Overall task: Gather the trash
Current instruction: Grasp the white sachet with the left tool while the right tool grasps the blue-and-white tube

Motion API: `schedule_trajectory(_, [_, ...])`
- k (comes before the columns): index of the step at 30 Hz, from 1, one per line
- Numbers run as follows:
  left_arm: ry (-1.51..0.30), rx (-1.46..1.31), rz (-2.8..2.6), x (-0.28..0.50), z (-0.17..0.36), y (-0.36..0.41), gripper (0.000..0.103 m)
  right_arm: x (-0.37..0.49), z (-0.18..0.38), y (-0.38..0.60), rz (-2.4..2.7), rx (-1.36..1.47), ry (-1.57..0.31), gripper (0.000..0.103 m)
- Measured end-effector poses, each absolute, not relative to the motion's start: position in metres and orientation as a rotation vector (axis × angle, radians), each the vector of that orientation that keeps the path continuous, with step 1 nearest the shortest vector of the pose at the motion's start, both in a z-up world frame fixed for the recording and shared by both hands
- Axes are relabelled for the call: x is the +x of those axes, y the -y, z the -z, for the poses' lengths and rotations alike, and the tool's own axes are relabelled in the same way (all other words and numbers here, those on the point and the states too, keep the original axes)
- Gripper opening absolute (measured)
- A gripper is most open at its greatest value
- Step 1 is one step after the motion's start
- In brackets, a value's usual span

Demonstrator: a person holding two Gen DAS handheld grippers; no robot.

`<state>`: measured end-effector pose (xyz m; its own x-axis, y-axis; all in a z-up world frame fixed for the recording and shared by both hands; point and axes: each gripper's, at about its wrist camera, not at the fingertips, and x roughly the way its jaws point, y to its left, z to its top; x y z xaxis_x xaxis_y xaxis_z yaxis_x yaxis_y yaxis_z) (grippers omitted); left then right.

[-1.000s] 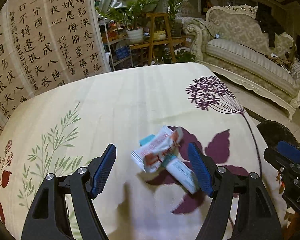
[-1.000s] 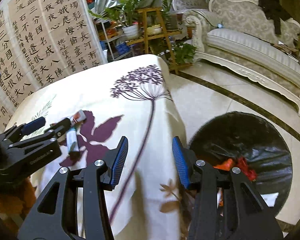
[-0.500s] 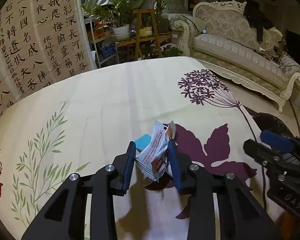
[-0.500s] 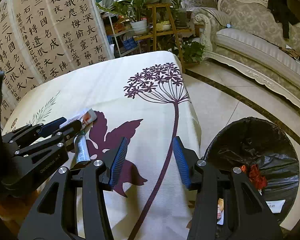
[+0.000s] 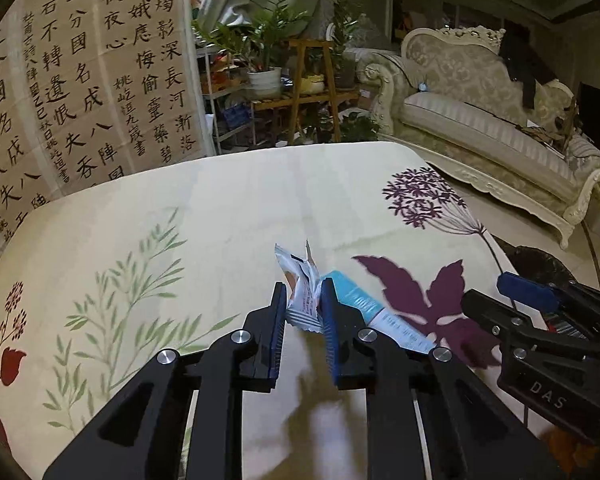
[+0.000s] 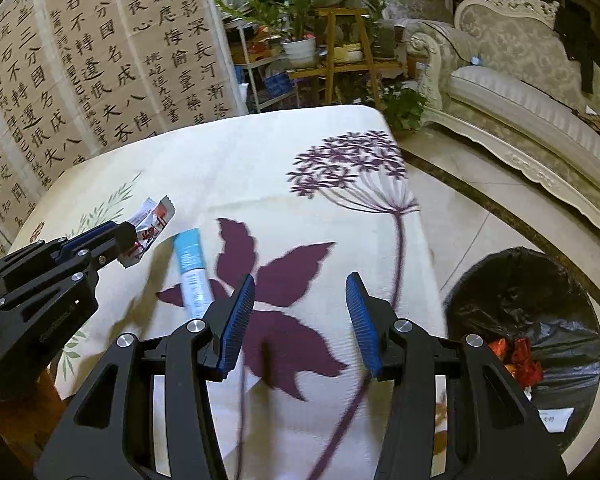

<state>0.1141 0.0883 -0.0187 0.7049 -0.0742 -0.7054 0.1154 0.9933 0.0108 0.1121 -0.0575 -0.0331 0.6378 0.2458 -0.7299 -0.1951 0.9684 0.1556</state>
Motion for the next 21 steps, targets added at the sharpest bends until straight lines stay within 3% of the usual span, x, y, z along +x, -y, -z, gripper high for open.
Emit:
schedule_trajectory(14, [-0.812,-0.005,0.028,0.093,0.028,-0.136,0.019,0.119,0.045,0.000,-0.341,-0.021,-0.905,0.045])
schedule_trajectory(16, [-0.813,-0.015,0.025,0.092,0.030,-0.139,0.019,0.119,0.045,-0.002,-0.332,-0.040,-0.901,0.043])
schedule_trajectory(18, [-0.812,-0.021,0.025,0.091,0.030,-0.140,0.019,0.120,0.045,-0.005,-0.328,-0.056,-0.903,0.029])
schedule_trajectory(21, [-0.812,-0.033,0.028,0.090,0.031,-0.140,0.019,0.119,0.045,-0.007,-0.325,-0.079,-0.901,0.022])
